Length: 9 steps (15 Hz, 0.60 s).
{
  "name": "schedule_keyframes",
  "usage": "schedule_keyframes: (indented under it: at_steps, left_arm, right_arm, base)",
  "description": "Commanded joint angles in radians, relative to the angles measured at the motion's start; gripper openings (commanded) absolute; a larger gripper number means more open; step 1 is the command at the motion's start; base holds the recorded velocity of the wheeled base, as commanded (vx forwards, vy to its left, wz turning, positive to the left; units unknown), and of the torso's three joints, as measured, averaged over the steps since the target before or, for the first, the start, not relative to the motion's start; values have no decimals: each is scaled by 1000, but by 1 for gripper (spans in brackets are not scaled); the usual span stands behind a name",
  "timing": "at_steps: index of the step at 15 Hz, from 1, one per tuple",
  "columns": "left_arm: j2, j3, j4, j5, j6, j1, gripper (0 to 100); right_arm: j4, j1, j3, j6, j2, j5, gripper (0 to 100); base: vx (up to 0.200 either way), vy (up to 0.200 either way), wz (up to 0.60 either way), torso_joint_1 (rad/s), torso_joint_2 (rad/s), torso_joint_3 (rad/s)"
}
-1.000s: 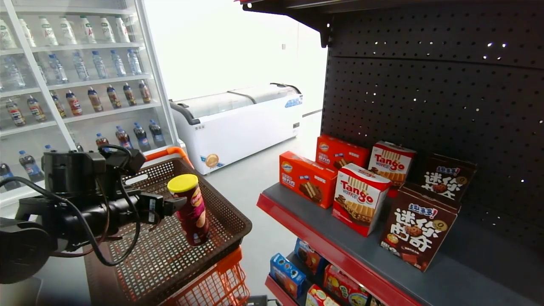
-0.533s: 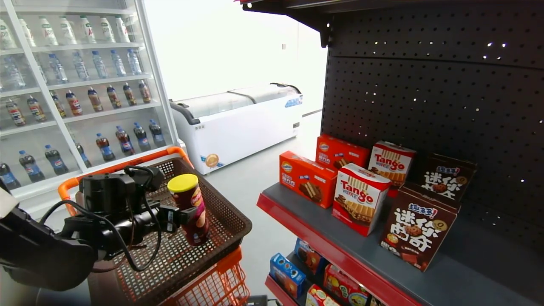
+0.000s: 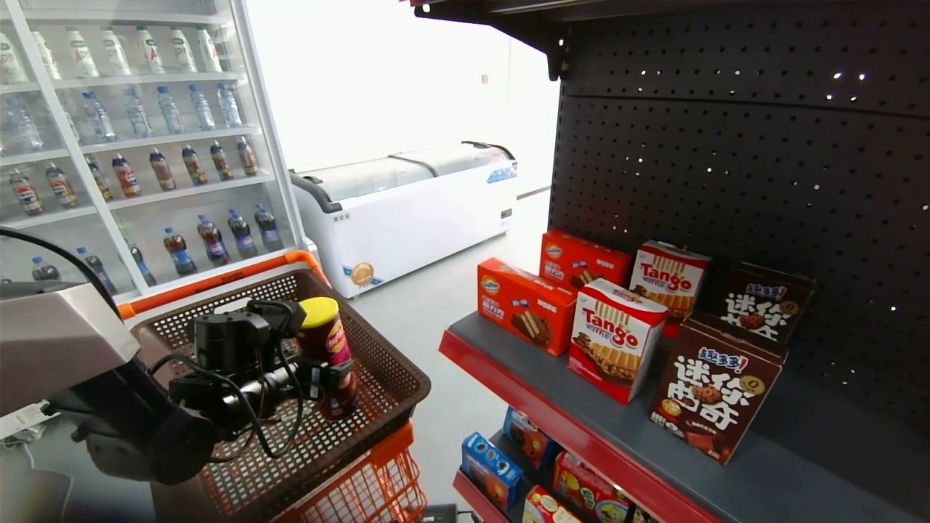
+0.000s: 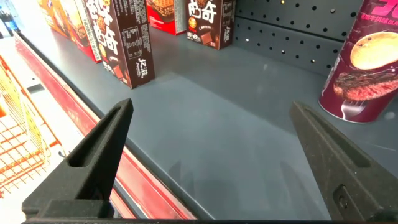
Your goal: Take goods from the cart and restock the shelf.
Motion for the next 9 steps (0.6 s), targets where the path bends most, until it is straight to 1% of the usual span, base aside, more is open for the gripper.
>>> schedule_keyframes:
  at_steps: [1, 3, 6, 7, 9]
  left_arm:
    - [43, -32, -11, 0, 0, -7, 100]
    - [65, -46, -45, 0, -2, -21, 100]
    - [85, -63, -51, 0, -2, -27, 100]
    - [86, -71, -51, 0, -2, -27, 0]
    - [89, -84, -50, 9, -2, -36, 0]
  right_arm:
    - [0, 0, 0, 0, 2, 0, 100]
    - [0, 0, 0, 0, 2, 0, 100]
    - [0, 0, 0, 0, 0, 0, 100]
    - [0, 0, 0, 0, 2, 0, 100]
    - [0, 0, 0, 0, 2, 0, 100]
  base:
    - [0, 0, 0, 0, 0, 0]
    - [0, 0, 0, 0, 0, 0]
    - [0, 0, 0, 0, 0, 0]
    - [0, 0, 0, 0, 0, 0]
    - [0, 0, 0, 0, 0, 0]
